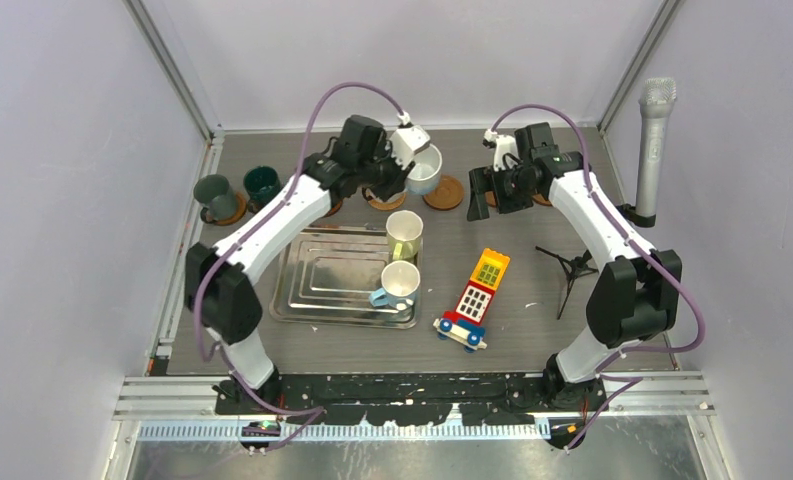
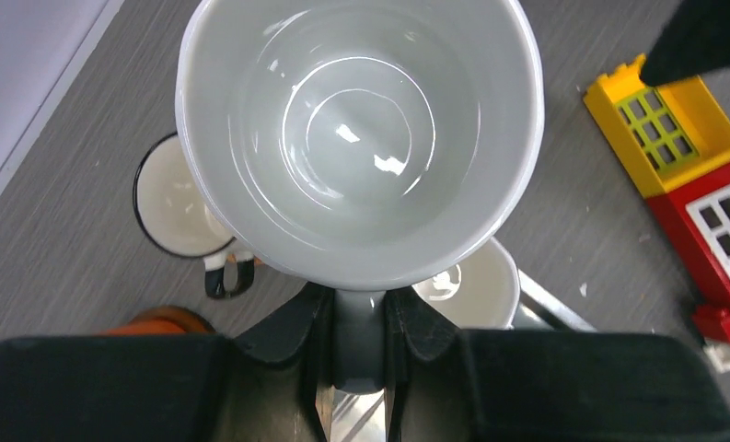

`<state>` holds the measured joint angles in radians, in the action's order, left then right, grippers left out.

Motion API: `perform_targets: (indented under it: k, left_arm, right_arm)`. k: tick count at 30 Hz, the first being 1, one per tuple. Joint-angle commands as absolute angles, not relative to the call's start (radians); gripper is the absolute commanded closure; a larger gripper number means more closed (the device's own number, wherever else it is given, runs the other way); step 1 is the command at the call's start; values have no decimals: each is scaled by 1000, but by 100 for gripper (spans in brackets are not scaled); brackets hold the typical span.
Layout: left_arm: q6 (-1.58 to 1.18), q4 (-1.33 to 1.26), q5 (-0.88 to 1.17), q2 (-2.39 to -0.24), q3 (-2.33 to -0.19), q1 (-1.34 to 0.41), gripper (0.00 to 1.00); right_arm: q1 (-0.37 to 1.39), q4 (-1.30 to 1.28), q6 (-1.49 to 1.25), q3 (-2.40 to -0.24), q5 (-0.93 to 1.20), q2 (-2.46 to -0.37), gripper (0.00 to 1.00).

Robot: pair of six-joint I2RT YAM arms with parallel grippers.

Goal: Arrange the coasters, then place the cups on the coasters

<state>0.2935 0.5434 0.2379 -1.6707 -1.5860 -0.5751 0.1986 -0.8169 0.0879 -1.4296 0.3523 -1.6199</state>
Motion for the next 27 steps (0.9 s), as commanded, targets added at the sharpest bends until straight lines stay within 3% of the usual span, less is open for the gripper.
perform_targets:
  k: [1, 13, 27]
  left_arm:
    - [223, 444, 199, -1765, -1771, -586, 100]
    - [138, 454, 223, -2076, -2021, -587, 100]
    - [145, 494, 228, -2267, -2174, -587, 100]
  right_arm:
    - [192, -788, 88, -1421, 331, -1552, 11]
    - [175, -781, 81, -1390, 304, -1510, 11]
    - [164, -785, 81, -1381, 302, -1506, 11]
